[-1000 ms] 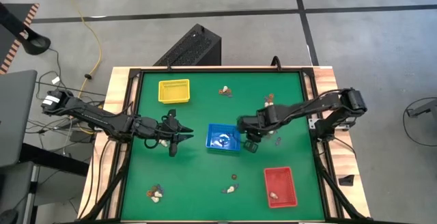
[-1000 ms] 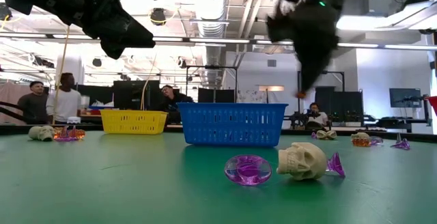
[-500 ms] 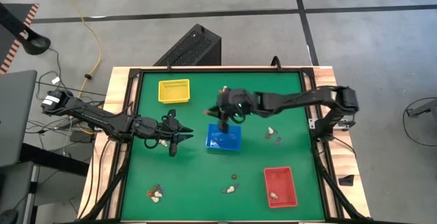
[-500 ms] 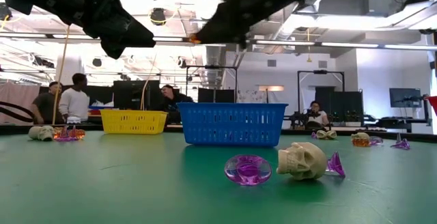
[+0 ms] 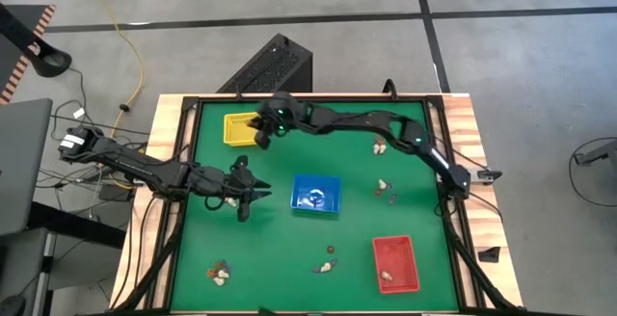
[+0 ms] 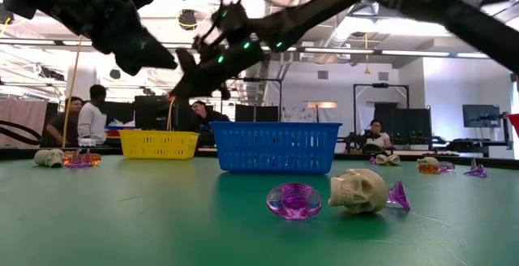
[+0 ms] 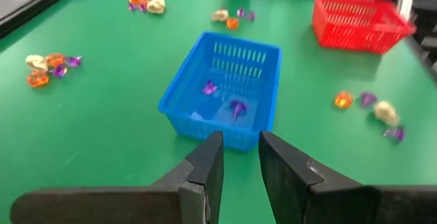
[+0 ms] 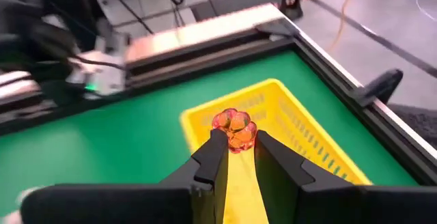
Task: Sort Halloween decoration
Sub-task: Put the pumpkin toy into the yellow bin, then put the witch hat toy into the blue bin
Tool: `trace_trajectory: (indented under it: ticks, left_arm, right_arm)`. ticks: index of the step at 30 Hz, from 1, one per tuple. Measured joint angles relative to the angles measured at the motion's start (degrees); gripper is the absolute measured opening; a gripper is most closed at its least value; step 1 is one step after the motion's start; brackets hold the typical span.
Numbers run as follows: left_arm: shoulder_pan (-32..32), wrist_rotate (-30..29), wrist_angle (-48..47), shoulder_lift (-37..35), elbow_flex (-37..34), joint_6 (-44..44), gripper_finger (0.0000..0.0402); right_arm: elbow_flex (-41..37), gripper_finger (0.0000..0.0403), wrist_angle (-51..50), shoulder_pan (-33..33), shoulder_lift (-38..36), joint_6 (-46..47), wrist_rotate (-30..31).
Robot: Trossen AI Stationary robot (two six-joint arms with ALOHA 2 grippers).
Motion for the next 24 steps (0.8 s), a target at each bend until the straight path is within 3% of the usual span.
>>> trace_trajectory:
  ticks: [7,16,20,24]
  left_arm:
    - [0.01,-1.97,-3.78,-0.01,0.00,4.87,0.0082]
    - [0.52,-9.00,-3.87,-4.94,0.00,12.17,0.0082]
    - [0.57,-10.55,-4.42,-10.53,0.00,15.72,0.0082]
    - [0.91,-13.38,-8.12,-15.66,0.00,14.14,0.0082]
  right_arm:
    - [13.38,0.0114,-10.68,-2.12,8.71,0.60,-0.63]
    - [14.70,0.0207,-21.67,-2.55,5.44,-1.67,-1.50]
    - [14.85,0.0230,-29.88,-2.18,0.10,-6.58,-8.51]
    - [14.82,0.0234,-47.19,-2.09,-5.05,-15.02,-17.86]
